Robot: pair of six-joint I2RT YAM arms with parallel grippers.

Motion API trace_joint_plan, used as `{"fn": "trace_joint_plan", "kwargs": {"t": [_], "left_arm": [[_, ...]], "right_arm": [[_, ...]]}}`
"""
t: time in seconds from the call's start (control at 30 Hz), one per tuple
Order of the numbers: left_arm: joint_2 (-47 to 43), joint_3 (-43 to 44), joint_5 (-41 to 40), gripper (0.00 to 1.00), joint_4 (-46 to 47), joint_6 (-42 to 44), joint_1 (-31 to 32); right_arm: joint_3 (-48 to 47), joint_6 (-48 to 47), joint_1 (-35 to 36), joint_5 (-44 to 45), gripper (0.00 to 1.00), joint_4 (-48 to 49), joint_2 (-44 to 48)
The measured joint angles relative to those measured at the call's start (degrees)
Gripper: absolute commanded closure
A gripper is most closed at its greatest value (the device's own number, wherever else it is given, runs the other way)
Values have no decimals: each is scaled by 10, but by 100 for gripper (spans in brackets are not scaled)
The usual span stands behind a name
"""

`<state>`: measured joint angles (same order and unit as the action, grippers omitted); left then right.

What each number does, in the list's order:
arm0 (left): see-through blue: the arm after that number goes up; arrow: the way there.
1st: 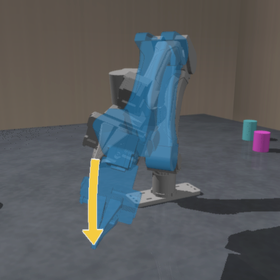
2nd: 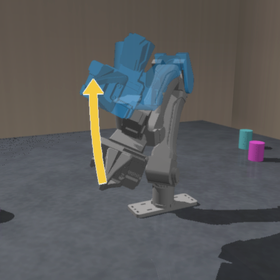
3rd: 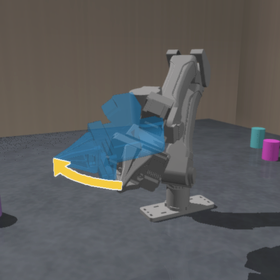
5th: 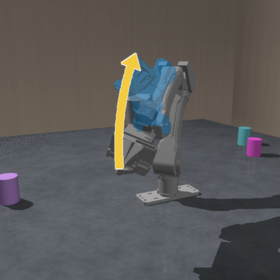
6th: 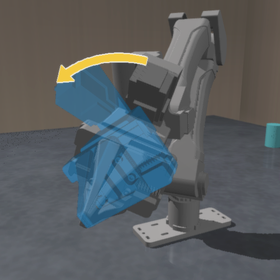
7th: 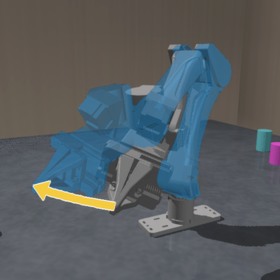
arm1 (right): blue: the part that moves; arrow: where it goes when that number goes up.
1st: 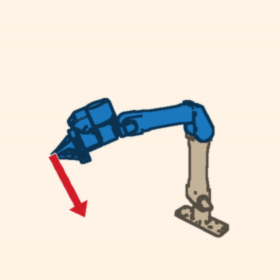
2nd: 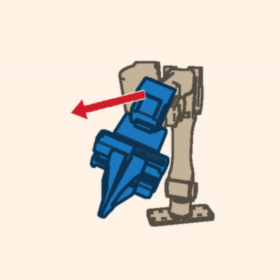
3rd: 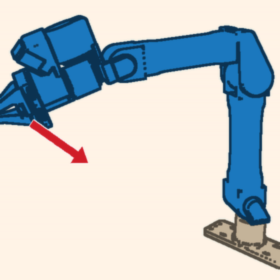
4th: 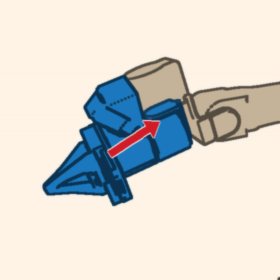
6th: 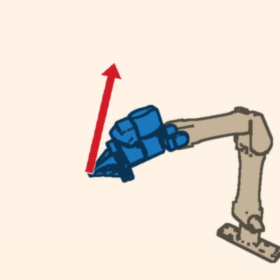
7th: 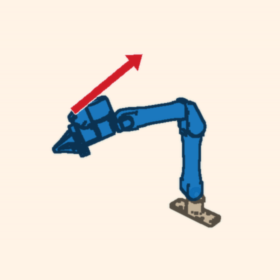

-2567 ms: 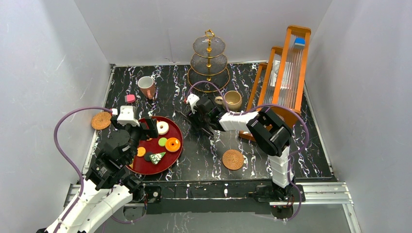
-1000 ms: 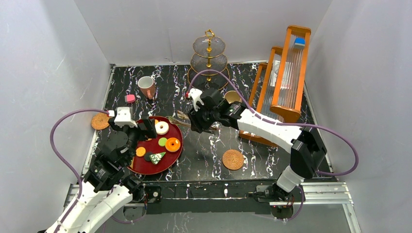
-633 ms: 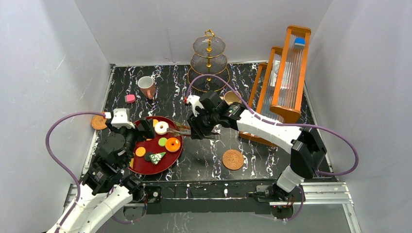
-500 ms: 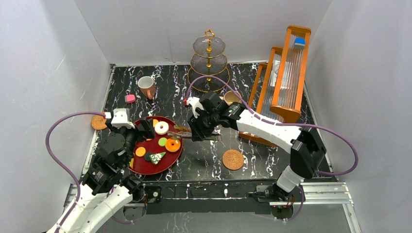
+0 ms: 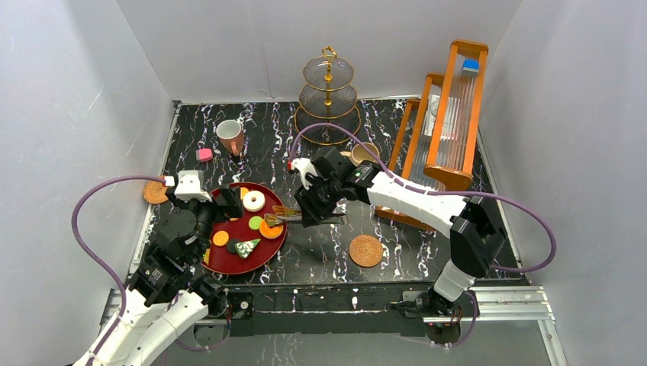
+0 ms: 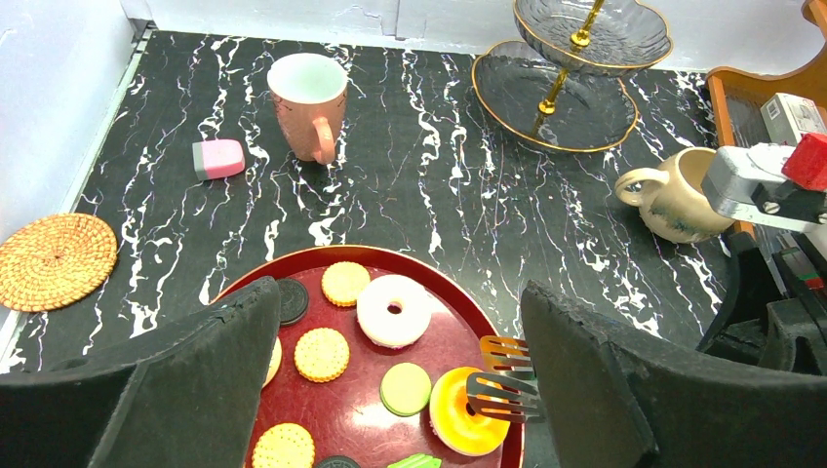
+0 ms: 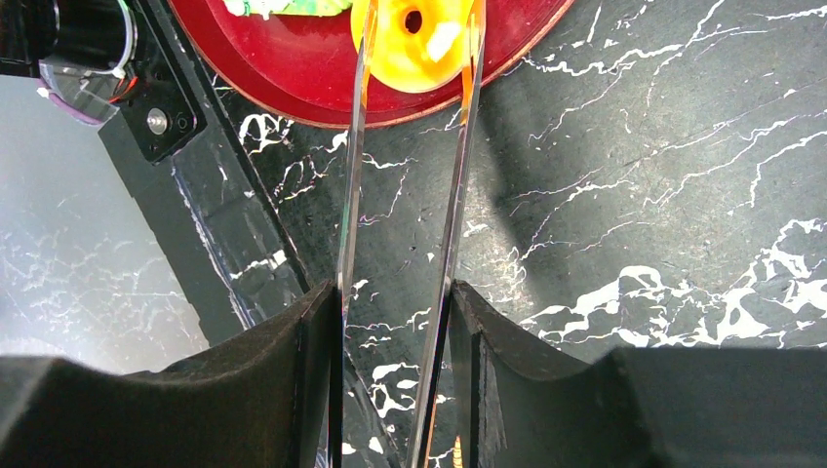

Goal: Serve the afternoon tea

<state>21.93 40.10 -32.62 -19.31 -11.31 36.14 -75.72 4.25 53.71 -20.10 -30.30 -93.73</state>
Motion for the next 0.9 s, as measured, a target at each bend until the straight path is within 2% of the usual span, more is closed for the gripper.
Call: {"fn": "trace_joint_plan", "kwargs": {"t": [0.5,0.9], "left_arm": [[0,0,0,9,0,2,0],[0,0,0,9,0,2,0]], "right_arm": [[-9,-3,0,-2,49,-3,-35],[-42,-5,0,7,49,-42,-39]]}}
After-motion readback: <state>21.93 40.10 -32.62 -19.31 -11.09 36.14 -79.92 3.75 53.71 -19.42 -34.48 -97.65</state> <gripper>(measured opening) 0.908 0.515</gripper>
